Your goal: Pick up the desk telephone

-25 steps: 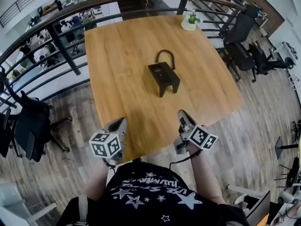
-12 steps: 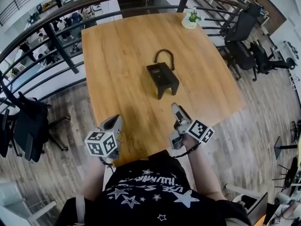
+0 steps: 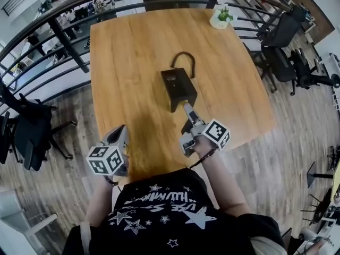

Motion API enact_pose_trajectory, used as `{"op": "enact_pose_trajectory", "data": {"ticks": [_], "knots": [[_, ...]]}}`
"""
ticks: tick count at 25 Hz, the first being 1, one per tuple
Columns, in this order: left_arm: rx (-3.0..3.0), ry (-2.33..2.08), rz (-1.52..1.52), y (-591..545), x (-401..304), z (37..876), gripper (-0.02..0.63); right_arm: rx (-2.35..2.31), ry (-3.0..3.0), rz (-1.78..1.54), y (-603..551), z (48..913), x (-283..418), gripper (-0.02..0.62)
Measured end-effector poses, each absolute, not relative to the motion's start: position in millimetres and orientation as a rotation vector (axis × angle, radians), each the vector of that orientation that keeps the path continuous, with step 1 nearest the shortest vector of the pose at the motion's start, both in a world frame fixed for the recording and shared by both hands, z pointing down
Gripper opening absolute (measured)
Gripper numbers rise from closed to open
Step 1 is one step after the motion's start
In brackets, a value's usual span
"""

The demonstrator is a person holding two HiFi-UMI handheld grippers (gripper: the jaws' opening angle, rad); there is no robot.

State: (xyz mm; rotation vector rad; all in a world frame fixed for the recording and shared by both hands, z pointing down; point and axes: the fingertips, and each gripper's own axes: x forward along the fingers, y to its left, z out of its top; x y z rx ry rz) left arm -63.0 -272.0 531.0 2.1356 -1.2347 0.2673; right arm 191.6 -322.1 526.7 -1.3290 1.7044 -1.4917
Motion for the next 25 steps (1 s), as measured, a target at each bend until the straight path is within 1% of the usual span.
{"op": "enact_pose_trajectory", "data": {"ticks": [10,25], "knots": [[2.084,-1.32,0.291,-282,-56,535,0.002,-1.247,1.607,-1.611,-357,557,185,0.261],[2.038,-1.344,0.28,-293,-55,540,0.002,-1.359,1.515,-1.559,-384,577,193,0.262]]}}
